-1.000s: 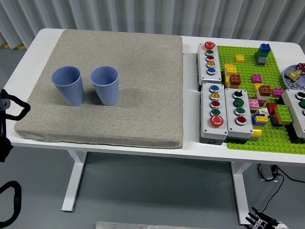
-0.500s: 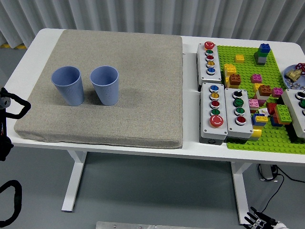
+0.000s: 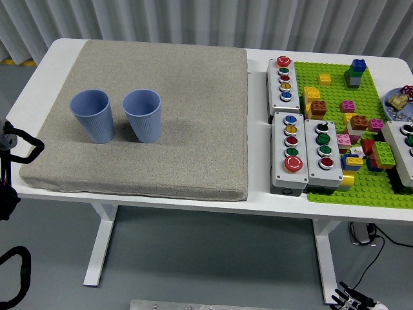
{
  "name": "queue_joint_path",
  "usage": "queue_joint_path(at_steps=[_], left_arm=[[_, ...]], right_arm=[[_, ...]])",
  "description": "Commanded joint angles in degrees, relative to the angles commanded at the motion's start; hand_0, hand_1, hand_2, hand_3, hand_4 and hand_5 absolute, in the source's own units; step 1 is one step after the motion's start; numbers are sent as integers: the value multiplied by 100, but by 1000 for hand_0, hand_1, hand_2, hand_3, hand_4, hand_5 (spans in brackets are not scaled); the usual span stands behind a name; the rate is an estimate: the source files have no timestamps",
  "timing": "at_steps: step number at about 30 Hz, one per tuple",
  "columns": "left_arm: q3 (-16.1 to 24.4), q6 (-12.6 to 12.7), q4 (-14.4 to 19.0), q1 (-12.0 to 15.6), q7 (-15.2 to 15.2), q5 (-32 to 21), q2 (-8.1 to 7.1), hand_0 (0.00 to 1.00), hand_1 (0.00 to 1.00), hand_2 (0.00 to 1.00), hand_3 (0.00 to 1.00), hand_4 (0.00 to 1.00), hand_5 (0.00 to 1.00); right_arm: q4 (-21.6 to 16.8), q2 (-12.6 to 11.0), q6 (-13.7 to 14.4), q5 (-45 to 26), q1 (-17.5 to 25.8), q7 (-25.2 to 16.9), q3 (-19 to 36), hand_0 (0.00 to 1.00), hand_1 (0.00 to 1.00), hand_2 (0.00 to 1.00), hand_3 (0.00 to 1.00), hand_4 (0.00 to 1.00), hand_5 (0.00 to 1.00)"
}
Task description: Pick cup pour cup place
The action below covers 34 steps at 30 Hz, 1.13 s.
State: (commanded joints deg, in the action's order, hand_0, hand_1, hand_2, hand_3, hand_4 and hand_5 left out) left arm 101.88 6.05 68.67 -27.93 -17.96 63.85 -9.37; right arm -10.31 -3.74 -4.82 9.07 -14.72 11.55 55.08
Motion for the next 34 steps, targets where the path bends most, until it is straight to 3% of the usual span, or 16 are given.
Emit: queue_joint_path(at_steps=[34], left_arm=[[-28,15,-10,-113,37,35,3,644,644,735,773,753,998]], right_arm=[[0,-145,-110,-33,64,167,-82,767,710,740,602,215,150]])
